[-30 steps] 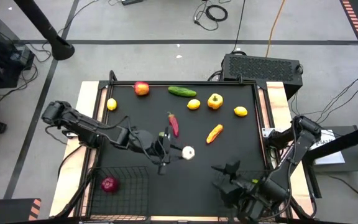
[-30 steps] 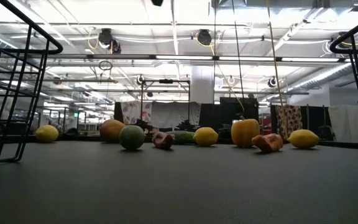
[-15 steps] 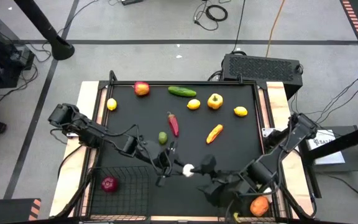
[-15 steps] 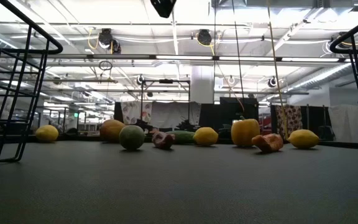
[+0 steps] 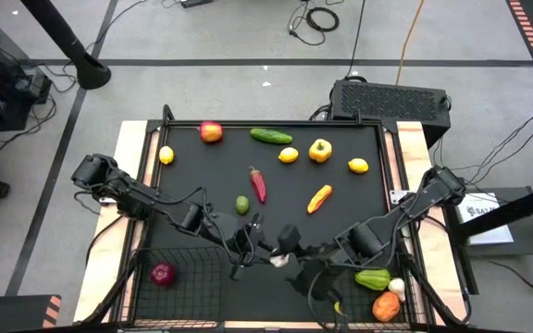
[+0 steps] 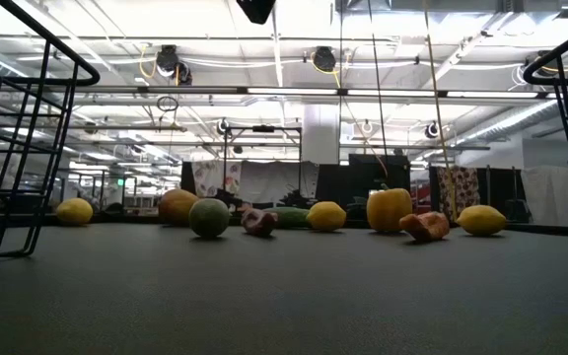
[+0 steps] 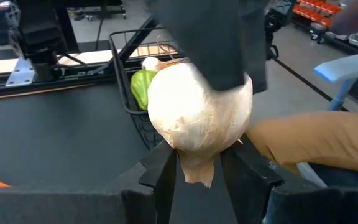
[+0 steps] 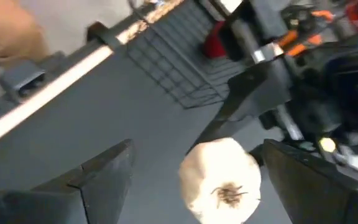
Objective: Sort produce into baskets
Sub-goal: Put the white garlic into the right wire basket
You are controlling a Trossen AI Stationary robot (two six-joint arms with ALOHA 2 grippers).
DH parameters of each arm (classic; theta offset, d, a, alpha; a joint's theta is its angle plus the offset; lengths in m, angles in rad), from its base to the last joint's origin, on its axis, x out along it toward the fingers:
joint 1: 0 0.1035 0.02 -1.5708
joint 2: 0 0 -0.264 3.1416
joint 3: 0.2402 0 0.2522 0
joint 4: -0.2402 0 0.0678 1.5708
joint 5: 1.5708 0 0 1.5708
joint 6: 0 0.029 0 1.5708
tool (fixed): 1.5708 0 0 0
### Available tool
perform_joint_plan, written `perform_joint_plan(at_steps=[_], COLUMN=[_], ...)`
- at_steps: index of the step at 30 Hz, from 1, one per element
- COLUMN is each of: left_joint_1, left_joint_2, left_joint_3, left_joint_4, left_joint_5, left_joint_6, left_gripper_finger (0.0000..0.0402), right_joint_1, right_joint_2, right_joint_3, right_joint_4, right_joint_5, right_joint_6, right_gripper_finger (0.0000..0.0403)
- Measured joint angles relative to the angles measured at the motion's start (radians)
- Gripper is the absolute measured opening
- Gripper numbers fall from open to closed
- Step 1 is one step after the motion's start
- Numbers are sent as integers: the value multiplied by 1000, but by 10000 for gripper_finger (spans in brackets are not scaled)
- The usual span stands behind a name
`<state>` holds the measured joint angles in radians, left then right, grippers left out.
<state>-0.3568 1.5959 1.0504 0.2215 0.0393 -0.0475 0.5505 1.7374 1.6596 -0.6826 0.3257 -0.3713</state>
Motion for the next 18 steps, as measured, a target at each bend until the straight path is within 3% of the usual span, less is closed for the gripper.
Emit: perform_joint_plan(at_steps=[10,18], left_joint_1=[0,0], left_joint_2=[0,0], left_joint_3=[0,0], left_joint_4=[-9,-29], left_joint_5=[16,17], left_joint_6=[0,-2], left_gripper_finger=[126,126], right_joint_1=[-66,-80], right_joint_2=[6,30], right_joint_3=[0,-1], right_joint_4=[-3,-11], right_joint_5=[-148,-150], right_joint_6=[-7,-12], right_gripper_finger=[311,287])
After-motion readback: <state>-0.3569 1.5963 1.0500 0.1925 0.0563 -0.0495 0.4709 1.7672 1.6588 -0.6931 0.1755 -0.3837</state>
